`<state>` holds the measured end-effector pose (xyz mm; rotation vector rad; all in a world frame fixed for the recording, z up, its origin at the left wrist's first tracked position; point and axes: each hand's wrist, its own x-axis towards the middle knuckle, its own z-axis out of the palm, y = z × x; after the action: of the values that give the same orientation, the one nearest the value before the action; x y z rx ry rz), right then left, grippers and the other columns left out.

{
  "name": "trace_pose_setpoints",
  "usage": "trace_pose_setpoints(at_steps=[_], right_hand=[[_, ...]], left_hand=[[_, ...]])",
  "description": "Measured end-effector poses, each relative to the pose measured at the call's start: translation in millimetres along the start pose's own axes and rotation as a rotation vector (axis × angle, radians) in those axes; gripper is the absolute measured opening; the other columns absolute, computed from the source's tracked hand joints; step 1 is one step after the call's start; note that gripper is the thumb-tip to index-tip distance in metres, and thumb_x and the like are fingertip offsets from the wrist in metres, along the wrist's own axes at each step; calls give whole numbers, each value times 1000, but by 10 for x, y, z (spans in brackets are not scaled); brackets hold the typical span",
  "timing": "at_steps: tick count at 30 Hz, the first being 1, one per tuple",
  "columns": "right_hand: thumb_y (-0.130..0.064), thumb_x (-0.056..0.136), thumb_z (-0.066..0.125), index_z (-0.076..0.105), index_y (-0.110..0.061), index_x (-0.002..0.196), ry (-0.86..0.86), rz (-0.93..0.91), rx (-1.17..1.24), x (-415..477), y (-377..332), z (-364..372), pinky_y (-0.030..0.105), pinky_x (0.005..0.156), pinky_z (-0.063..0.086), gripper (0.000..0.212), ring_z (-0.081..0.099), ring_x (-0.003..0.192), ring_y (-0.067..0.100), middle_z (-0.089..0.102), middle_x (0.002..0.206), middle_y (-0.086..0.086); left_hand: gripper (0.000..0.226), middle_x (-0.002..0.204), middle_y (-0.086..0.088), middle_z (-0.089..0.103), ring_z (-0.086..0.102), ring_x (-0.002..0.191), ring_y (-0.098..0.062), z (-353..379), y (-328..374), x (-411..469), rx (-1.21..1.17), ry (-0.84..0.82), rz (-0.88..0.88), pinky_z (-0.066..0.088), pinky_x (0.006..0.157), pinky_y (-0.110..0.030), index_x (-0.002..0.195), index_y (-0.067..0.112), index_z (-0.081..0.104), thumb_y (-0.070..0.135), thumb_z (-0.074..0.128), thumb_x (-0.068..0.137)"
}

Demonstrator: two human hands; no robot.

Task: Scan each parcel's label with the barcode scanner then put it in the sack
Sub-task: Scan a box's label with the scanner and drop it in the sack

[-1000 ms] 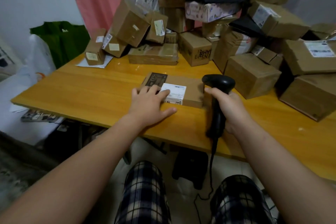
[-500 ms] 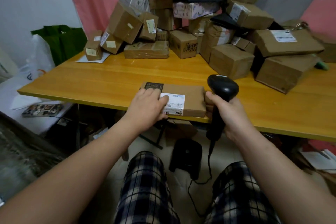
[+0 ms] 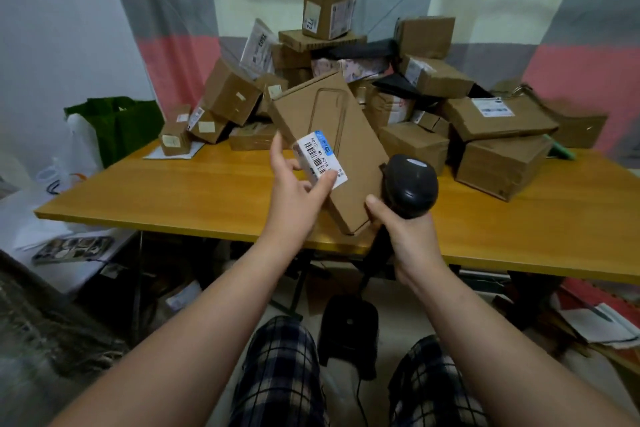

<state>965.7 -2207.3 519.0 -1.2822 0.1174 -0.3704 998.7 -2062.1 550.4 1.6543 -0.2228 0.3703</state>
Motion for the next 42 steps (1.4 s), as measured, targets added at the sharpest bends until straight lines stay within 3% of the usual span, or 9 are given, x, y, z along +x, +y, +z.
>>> trace_pose_setpoints(at_steps=[4, 8, 10, 13, 18, 21, 25, 37, 42], right_hand=[[0, 80, 73, 62, -1, 117, 35, -60, -27, 83, -70, 1, 19, 72, 55, 38, 67, 96, 18, 70, 102, 7], [4, 77, 75, 58, -2, 124, -10, -200, -271, 210, -207, -83, 0, 67, 44, 50, 59, 100, 11, 64, 112, 3], [7, 77, 73, 54, -2, 127, -51, -230, -367, 280, -275, -127, -4, 63, 39, 54, 53, 100, 8, 59, 112, 0], [0, 78, 74, 54, -10, 124, -21, -239, -461, 369, -309, -147, 6, 70, 42, 51, 51, 104, 8, 57, 111, -2], [-41, 69, 80, 66, -17, 110, -28, -234, -560, 260, -186, -81, 30, 88, 50, 49, 61, 101, 14, 66, 107, 5], [-24, 81, 76, 69, -17, 102, -177, -101, -508, 44, -15, -33, 17, 69, 47, 23, 60, 75, 2, 66, 84, -8], [-19, 87, 69, 62, -12, 78, -215, 52, -469, -177, 227, -40, 28, 47, 47, 13, 54, 44, 17, 58, 59, 8], [-18, 88, 68, 63, -11, 78, -221, 48, -494, -236, 302, -80, 30, 49, 50, 13, 58, 47, 18, 62, 59, 10], [-19, 88, 67, 64, -10, 83, -224, 53, -515, -239, 286, -92, 28, 49, 50, 12, 58, 47, 16, 63, 60, 10]], left_hand=[[103, 129, -6, 52, 69, 87, -2, 43, -75, 1, -221, 38, -173, 57, 66, -23, 150, 34, -11, 8, 67, 88], [105, 135, -7, 49, 58, 116, -20, -228, -139, 174, -208, 168, -267, 46, 103, -41, 151, 34, 0, 30, 77, 80], [83, 135, -7, 51, 53, 118, -19, -426, -170, 253, -2, 136, -286, 46, 98, -31, 149, 19, 26, 40, 72, 83], [69, 131, -4, 57, 56, 112, -19, -624, -239, 295, 227, -45, -352, 46, 95, -32, 136, 9, 49, 44, 71, 81], [50, 115, -14, 65, 63, 92, -18, -664, -439, 298, 178, 35, -386, 51, 86, -24, 122, -5, 57, 21, 74, 83], [47, 110, -9, 64, 60, 92, -17, -615, -505, 283, 222, 32, -381, 46, 80, -24, 125, -3, 57, 22, 70, 87], [49, 107, -5, 57, 53, 100, -18, -551, -577, 293, 310, 26, -375, 41, 85, -28, 129, 0, 53, 27, 66, 90], [37, 104, -10, 63, 58, 99, -24, -547, -680, 347, 351, 43, -410, 47, 91, -38, 112, 3, 62, 33, 65, 90], [42, 112, -12, 62, 56, 100, -23, -542, -695, 358, 366, 47, -400, 45, 86, -33, 122, 3, 59, 30, 64, 92]])
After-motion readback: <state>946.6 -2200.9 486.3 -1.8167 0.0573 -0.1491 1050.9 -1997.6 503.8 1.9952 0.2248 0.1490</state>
